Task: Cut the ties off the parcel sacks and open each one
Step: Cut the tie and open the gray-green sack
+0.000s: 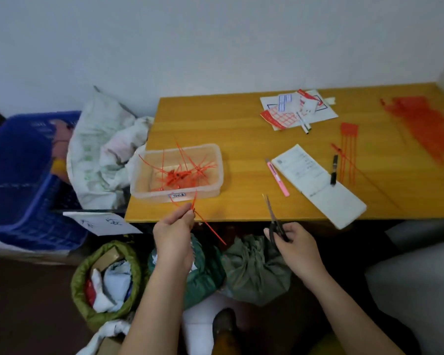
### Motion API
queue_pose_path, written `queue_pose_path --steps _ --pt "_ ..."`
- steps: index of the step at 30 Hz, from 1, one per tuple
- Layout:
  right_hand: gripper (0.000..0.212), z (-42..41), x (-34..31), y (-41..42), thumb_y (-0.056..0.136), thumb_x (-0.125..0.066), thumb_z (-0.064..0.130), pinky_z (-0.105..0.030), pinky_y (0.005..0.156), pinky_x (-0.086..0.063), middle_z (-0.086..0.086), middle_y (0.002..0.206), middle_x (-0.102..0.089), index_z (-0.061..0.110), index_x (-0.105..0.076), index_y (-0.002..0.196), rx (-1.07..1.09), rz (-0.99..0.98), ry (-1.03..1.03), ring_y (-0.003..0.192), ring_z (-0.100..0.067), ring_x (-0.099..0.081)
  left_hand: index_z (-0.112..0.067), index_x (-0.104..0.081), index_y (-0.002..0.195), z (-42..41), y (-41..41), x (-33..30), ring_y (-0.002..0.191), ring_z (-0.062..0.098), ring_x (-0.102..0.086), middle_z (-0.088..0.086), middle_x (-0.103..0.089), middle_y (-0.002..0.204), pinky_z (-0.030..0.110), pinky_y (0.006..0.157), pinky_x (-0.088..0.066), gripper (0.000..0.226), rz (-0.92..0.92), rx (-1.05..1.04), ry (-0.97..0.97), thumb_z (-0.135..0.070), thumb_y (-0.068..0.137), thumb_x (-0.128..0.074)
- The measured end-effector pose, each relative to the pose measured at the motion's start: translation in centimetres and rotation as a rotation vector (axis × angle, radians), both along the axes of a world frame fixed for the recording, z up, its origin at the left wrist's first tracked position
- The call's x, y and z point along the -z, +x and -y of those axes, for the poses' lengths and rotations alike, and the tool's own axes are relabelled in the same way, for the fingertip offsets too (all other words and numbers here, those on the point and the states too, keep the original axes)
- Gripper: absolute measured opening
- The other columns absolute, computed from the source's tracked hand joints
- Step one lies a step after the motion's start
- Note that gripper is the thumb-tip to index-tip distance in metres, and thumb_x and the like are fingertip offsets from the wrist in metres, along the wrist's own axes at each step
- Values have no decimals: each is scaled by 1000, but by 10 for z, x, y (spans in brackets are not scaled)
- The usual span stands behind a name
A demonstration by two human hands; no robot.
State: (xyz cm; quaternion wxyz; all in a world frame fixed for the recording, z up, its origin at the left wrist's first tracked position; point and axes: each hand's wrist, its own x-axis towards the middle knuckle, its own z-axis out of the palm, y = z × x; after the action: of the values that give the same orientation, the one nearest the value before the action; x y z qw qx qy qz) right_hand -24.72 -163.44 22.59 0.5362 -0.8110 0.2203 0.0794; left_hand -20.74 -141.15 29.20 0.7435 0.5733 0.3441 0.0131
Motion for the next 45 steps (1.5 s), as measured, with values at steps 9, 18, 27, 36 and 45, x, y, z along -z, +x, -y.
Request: queue_pose_path --steps 9,18,27,36,45 --pt "43 -16 8 96 87 -65 52 -19 58 -42 22 87 -49 21 -51 112 -6 -87 -157 74 2 -50 -13 -62 121 -22 121 -4 112 14 -56 2 -59 125 25 91 -44 36 -27 -11 56 2 90 -52" --pt "44 -43 44 164 86 -68 43 -26 66 -42 3 104 -61 14 -57 118 21 -147 -386 88 -13 -55 -23 -67 89 -44 175 31 55 -11 -57 -3 -65 92 7 45 -42 31 -88 44 377 3 88 -49" --pt "47 -58 59 176 86 -72 28 -31 85 -43 -6 121 -54 13 -55 127 44 -83 -633 111 -22 -50 -18 -63 95 -52 171 59 121 28 -31 10 -40 122 32 100 -23 18 -57 271 978 -4 84 -59" --pt "43 -58 58 179 87 -71 26 -30 80 -44 -9 123 -39 11 -55 124 -59 -129 -590 96 -19 -47 -15 -63 101 -31 149 48 122 31 -30 12 -39 125 43 106 -25 22 -18 315 1017 -4 83 -59" --pt "33 -25 44 129 89 -69 26 -25 72 -39 -2 121 -47 17 -57 118 -121 30 -443 76 -10 -50 -17 -63 100 3 76 36 123 31 -29 11 -37 126 39 101 -27 20 32 325 1045 -4 85 -58"
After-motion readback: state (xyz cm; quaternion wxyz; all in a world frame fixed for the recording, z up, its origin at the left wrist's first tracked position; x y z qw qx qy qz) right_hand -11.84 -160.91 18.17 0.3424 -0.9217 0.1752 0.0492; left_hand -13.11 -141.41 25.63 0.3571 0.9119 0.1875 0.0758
